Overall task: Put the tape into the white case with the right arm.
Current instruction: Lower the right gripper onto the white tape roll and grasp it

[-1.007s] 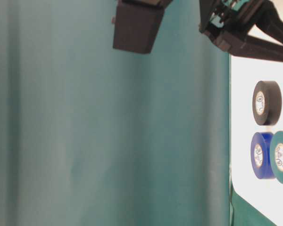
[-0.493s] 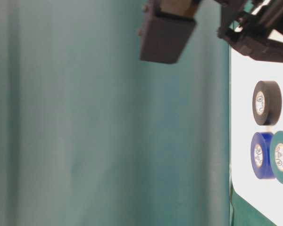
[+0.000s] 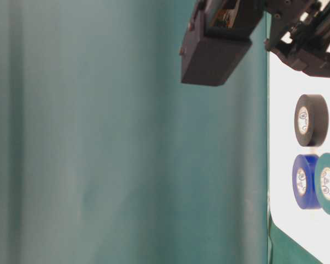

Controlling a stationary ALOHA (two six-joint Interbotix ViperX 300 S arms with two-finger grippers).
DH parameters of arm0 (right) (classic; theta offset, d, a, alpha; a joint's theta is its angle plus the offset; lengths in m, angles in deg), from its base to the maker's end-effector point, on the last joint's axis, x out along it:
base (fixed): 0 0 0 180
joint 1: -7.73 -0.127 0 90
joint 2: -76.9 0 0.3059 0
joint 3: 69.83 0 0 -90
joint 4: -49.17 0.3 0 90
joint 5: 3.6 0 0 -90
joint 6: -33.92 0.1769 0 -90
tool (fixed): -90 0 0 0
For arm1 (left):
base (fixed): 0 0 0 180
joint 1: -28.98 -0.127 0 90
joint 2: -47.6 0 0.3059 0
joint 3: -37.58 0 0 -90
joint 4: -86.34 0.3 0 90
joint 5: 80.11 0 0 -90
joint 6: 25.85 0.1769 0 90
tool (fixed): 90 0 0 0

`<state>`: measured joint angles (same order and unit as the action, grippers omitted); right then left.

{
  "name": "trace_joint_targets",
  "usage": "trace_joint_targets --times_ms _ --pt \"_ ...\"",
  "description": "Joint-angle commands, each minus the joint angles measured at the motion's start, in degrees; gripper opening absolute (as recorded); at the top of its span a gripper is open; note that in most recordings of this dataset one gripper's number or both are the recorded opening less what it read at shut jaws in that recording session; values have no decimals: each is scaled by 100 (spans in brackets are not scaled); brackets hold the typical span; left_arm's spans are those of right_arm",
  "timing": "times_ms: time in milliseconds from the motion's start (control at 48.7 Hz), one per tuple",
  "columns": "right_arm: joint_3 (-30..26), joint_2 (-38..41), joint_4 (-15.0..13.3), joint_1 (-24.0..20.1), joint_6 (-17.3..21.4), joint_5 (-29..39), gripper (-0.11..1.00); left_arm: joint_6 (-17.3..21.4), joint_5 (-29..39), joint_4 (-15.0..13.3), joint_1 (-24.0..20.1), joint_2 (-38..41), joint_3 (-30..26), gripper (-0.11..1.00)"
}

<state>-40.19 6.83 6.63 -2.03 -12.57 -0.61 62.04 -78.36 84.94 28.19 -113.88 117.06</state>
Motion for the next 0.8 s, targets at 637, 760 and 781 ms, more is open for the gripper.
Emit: trace_joint_targets --times_ms 637,760,781 --pt "-176 -123 -18 18 9 -35 2 9 -26 0 -9 44 -70 0" --pt "-229 -308 -18 -35 9 -18 2 9 -26 9 0 44 -70 0" --pt "-237 -343 -18 -44 9 0 2 9 -26 0 -9 44 -70 0"
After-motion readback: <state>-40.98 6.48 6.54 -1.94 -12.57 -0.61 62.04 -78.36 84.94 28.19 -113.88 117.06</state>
